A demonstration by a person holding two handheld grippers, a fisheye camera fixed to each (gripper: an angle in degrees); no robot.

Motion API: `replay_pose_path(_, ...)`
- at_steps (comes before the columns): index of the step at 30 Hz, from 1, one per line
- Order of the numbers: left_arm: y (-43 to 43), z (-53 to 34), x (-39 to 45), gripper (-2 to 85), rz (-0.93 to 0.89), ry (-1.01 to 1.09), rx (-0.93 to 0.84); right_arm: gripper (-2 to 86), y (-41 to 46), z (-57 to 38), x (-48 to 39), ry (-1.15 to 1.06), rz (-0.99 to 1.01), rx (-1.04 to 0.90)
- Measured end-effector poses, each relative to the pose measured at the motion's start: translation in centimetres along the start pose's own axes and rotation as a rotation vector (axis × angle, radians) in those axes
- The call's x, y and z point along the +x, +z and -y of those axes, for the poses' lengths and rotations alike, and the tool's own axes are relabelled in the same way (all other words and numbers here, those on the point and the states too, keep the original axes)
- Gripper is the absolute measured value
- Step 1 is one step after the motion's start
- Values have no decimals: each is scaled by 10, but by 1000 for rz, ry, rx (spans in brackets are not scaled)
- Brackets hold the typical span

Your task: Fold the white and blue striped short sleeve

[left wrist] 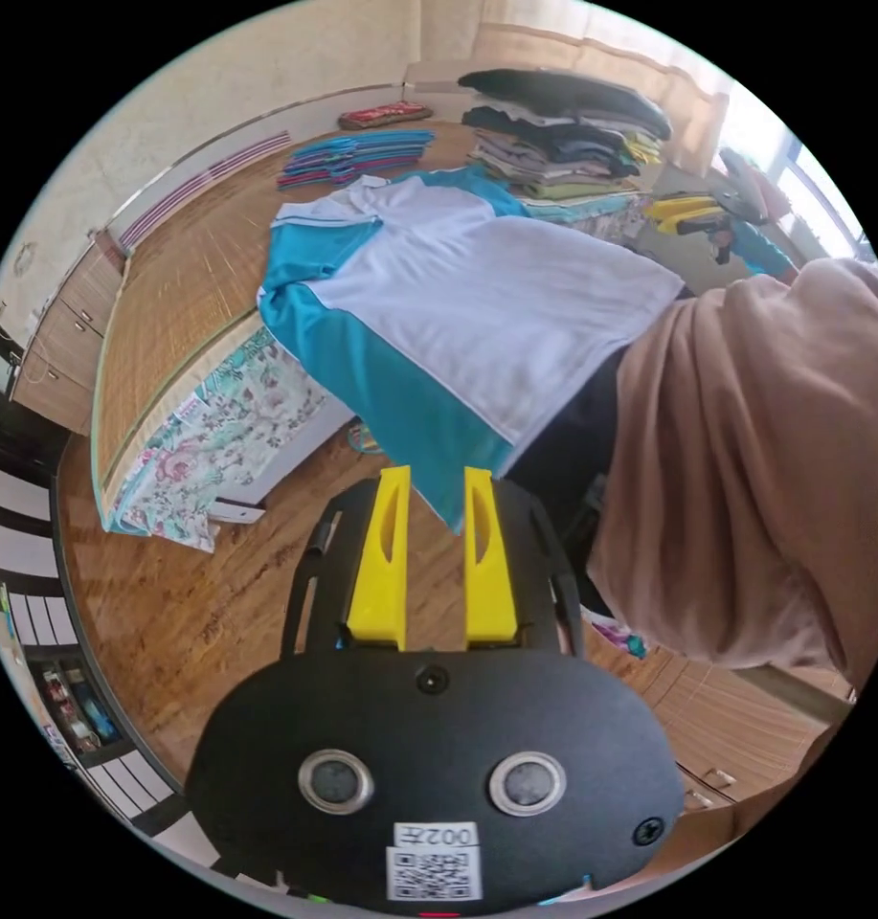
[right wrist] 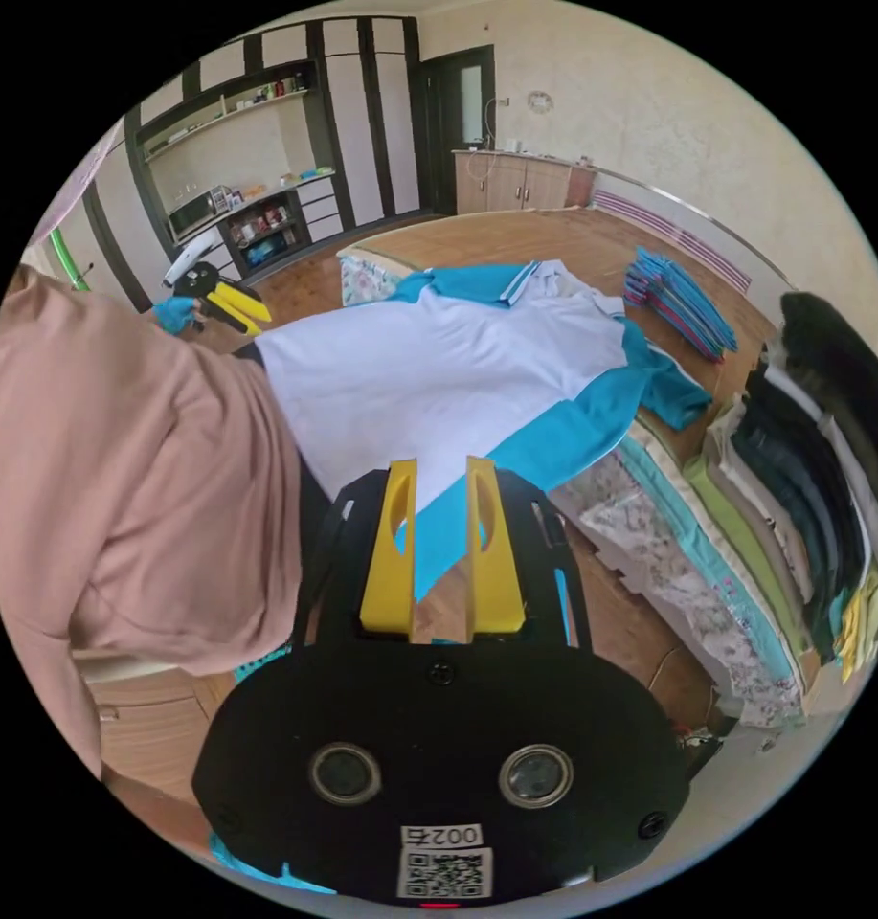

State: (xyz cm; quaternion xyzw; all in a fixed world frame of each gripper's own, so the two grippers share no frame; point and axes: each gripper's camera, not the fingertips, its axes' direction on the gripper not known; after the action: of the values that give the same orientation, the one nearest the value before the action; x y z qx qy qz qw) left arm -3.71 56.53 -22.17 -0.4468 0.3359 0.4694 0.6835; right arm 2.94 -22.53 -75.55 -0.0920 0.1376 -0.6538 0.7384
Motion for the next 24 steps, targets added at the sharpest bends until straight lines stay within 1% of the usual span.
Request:
replay_pose_path(3, 0, -14, 12, 76, -26, 13, -19, 93, -10, -39, -19, -2, 10, -59)
replay_pose_path(9, 4, -18, 21, 67, -47, -60, 12, 96, -2, -90, -47, 56, 3, -35)
replay_pose_path(16, -4, -17, 44, 59, 6, -13, -27, 87, 27, -118, -50, 117, -94, -74)
replay_pose_path(24, -10, -13, 65, 50, 32, 14, -33, 64, 30, -147, -59, 191, -118, -17)
